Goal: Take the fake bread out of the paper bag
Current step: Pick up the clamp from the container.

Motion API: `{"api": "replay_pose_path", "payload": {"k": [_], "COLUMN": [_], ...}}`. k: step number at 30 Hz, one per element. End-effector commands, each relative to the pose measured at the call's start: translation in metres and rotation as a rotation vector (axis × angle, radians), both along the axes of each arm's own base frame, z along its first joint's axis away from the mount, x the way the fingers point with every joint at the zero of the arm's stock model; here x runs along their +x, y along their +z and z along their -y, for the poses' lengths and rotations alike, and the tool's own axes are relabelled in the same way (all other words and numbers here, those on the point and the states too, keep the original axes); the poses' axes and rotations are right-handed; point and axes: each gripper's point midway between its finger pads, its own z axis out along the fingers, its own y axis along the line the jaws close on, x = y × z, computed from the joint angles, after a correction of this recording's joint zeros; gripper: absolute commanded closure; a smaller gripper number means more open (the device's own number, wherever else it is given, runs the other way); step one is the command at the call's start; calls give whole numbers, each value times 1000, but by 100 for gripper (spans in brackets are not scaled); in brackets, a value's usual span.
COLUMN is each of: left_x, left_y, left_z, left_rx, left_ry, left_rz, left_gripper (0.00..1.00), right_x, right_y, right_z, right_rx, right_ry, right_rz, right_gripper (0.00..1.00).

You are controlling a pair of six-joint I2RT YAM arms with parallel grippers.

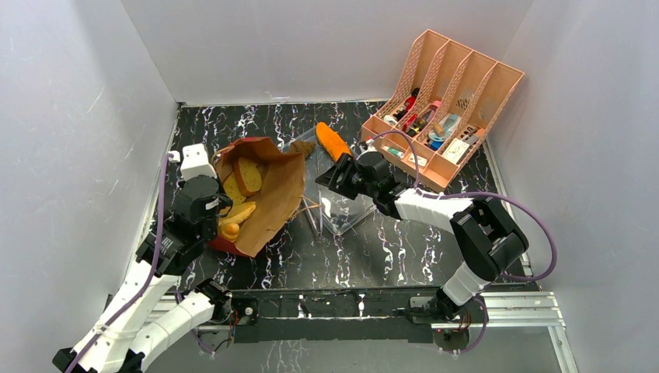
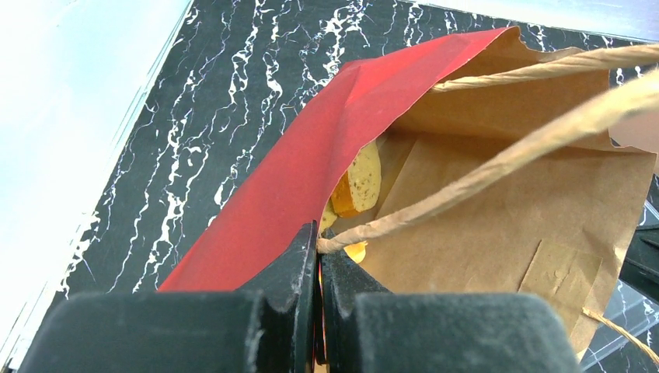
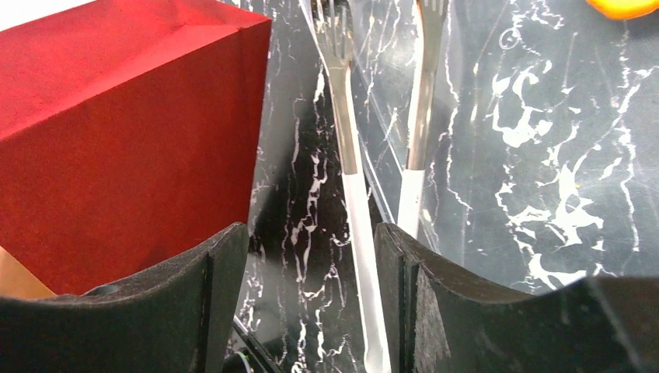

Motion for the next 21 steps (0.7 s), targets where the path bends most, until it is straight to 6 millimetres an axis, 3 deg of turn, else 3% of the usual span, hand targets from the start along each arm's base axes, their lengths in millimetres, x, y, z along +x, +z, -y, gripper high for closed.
{"api": "replay_pose_path", "payload": {"k": [1, 11, 21], "left_x": [-1, -6, -10], "left_y": [23, 28, 33], "left_z": [-4, -13, -16], "left_rx": [-29, -6, -7], "left_ry": [17, 46, 43], "left_rz": [58, 64, 72], "left_gripper": [100, 100, 100], "right_x": [2, -17, -21], "right_y": [10, -19, -46], "right_z": [1, -31, -39], "right_rx": [-47, -364, -542], "right_ry": [11, 63, -5], "right_rz": [62, 167, 168], "right_gripper": [42, 41, 41]}}
